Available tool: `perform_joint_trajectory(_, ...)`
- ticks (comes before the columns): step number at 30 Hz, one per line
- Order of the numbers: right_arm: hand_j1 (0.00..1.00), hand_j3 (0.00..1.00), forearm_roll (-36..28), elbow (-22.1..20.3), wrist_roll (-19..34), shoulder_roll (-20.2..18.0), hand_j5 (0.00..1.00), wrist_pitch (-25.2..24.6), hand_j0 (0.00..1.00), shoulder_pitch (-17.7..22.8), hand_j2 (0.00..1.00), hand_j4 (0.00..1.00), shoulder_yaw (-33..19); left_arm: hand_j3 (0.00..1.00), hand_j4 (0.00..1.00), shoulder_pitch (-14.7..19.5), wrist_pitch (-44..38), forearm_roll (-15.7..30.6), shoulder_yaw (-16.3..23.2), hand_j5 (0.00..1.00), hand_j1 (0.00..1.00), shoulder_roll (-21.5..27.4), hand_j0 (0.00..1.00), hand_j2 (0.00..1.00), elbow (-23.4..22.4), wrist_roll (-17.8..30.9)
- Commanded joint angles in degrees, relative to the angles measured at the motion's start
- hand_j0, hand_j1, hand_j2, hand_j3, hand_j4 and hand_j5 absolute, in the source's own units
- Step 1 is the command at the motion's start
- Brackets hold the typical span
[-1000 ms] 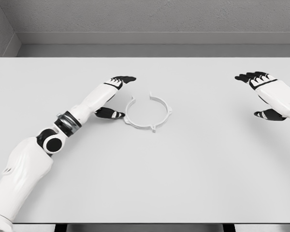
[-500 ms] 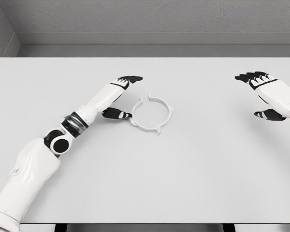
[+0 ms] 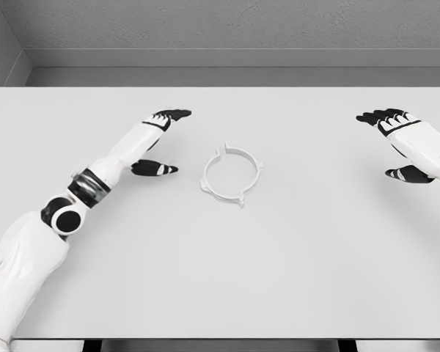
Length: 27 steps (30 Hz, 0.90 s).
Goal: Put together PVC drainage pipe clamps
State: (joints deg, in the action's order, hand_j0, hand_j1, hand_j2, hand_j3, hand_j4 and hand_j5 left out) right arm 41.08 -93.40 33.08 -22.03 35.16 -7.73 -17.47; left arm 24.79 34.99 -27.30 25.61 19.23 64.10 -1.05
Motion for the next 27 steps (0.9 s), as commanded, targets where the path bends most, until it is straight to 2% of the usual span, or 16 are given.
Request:
perform_joint_trajectory(1, 1.00, 1.00, -0.4, 0.0, 0.0, 0.0, 1.00, -0.2, 1.00, 0.0, 1.00, 1.00, 0.0, 1.00, 1.00, -0.1, 0.0, 0.2, 1.3, 1.00, 1.00, 1.2, 1.00, 1.00, 2.8, 0.0)
perform_joint_trajectory(6, 1.00, 1.00, -0.4, 0.0, 0.0, 0.0, 1.00, -0.2, 1.00, 0.0, 1.00, 1.00, 0.0, 1.00, 1.00, -0.2, 0.0, -0.1, 2.3, 1.00, 1.00, 1.0, 1.00, 1.00, 3.8, 0.0)
perform_joint_trajectory(7, 1.00, 1.00, -0.3, 0.1, 0.0, 0.0, 1.00, -0.2, 1.00, 0.0, 1.00, 1.00, -0.1, 1.00, 1.00, -0.2, 0.0, 0.0, 3.6, 1.00, 1.00, 1.0, 1.00, 1.00, 4.1, 0.0)
perform_joint_trajectory(13, 1.00, 1.00, -0.4, 0.0, 0.0, 0.1, 1.00, -0.2, 1.00, -0.4, 1.00, 1.00, 1.3, 1.00, 1.00, -1.9, 0.0, 0.0, 4.2, 1.00, 1.00, 2.0, 1.00, 1.00, 7.8, 0.0)
perform_joint_trajectory(27, 1.00, 1.00, -0.3, 0.2, 0.0, 0.0, 1.00, -0.2, 1.00, -0.3, 1.00, 1.00, 1.3, 1.00, 1.00, -2.4, 0.0, -0.4, 6.8, 1.00, 1.00, 1.8, 1.00, 1.00, 8.6, 0.0)
